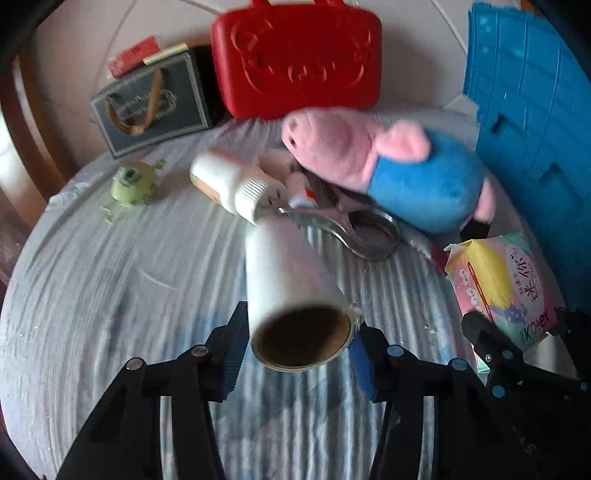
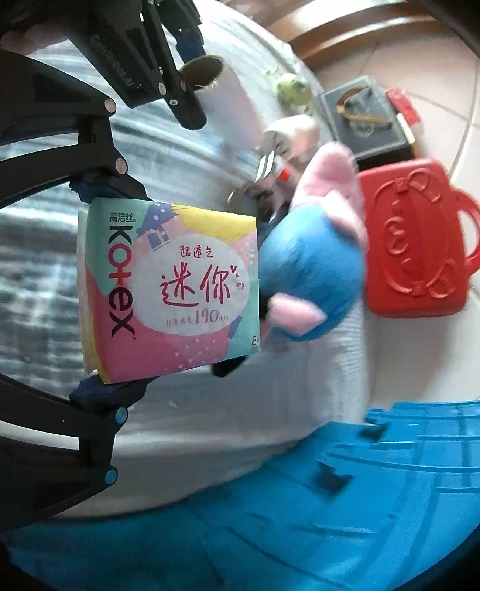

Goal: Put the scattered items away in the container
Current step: 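Grasp the white paper tube with the left tool while the right tool grasps the Kotex pack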

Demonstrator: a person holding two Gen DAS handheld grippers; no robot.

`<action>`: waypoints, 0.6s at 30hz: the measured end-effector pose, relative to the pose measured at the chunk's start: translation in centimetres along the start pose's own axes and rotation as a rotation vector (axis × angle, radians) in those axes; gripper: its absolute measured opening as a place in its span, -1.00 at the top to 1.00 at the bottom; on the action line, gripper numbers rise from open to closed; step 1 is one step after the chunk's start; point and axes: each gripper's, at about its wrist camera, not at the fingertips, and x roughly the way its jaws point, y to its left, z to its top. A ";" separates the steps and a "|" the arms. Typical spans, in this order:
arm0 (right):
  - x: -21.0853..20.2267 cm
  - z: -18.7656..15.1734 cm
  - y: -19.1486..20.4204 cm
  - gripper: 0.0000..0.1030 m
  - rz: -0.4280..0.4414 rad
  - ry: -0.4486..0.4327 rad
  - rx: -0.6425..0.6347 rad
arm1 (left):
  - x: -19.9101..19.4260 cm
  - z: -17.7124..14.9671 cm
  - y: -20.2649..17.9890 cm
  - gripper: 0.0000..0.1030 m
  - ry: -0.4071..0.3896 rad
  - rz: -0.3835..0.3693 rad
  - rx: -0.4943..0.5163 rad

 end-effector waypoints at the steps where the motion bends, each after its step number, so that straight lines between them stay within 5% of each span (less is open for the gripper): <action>1: -1.0 0.1 0.3 -0.39 0.004 -0.016 -0.003 | -0.9 0.1 0.2 0.09 -0.011 0.001 -0.004; 18: -18.3 1.1 8.7 -0.39 -0.042 -0.222 -0.059 | -16.9 0.3 7.3 0.15 -0.238 -0.065 -0.014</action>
